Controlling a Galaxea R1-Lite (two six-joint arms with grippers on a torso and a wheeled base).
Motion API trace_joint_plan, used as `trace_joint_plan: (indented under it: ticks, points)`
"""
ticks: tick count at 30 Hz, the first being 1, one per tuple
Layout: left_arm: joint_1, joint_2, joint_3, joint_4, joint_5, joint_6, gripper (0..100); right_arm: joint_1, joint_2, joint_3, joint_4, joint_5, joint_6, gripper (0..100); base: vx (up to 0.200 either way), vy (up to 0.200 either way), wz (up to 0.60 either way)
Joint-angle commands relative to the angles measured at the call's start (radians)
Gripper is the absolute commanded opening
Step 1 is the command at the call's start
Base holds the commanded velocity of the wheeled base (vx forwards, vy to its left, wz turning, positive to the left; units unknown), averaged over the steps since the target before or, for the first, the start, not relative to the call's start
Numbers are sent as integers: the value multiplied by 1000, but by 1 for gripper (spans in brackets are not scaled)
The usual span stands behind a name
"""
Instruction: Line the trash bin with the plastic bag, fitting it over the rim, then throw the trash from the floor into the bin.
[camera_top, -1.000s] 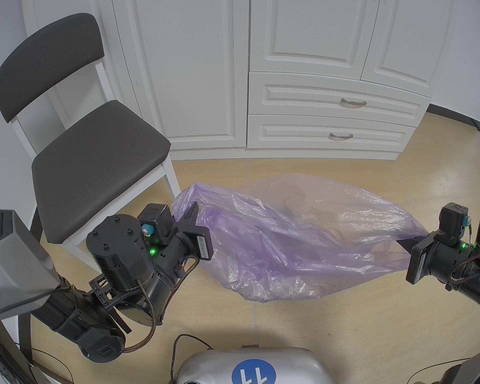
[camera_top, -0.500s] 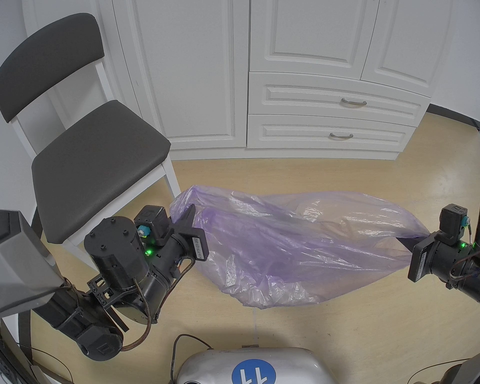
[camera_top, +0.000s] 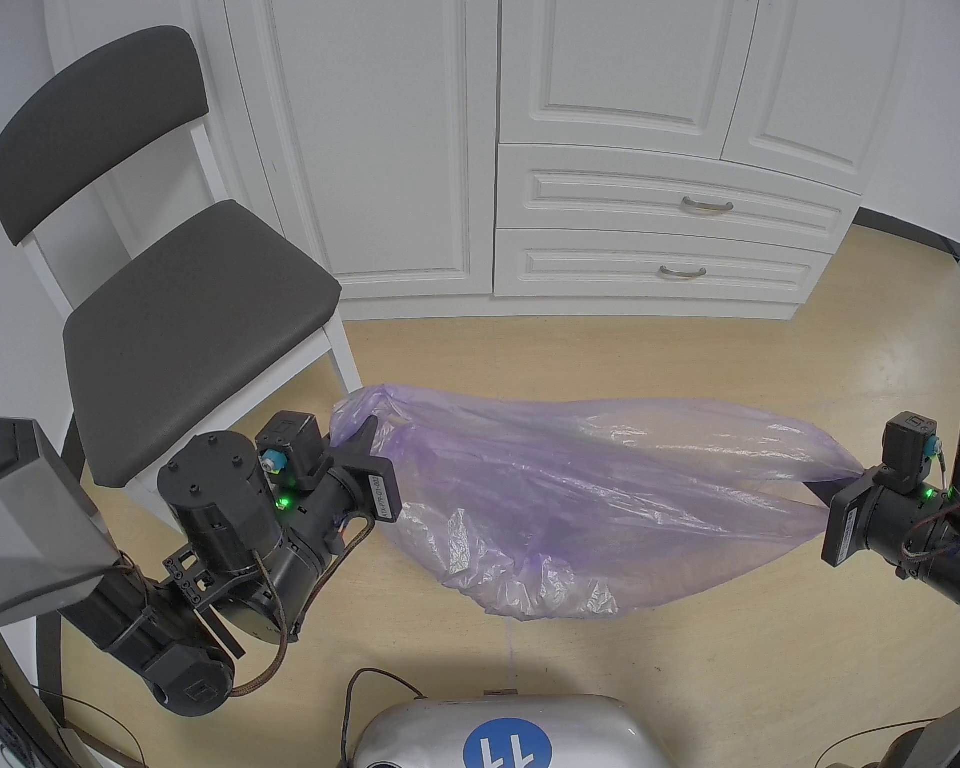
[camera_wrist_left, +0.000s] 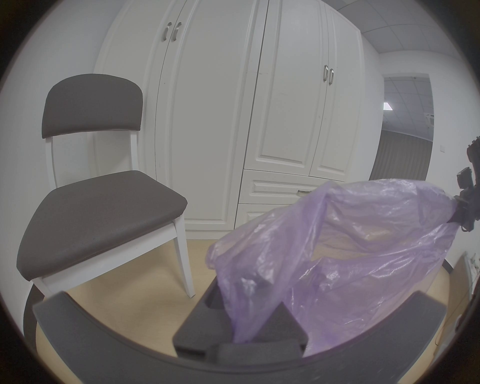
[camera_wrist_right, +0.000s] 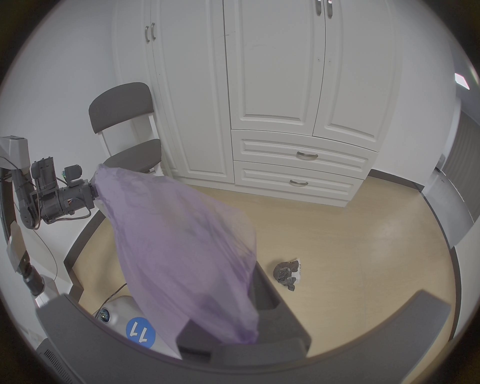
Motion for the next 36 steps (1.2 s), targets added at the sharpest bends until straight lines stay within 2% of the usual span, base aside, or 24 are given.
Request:
trace_joint_plan:
  ticks: [1,11,18,36]
  points:
    - [4,-5,4,0,-1,1,0,-1,-4,1,0,1,0,0,0,0,0]
    - [12,-1,11,-1,-1,27,0,-3,-8,9,1,1,-20,0,0,0,0]
    - [13,8,23,-51,-2,47,0,-6,-8,12,0,1,-21,0,0,0,0]
    - [5,15,21,-52,-4,47,0,-4,-6,13,-2,1,-21,0,0,0,0]
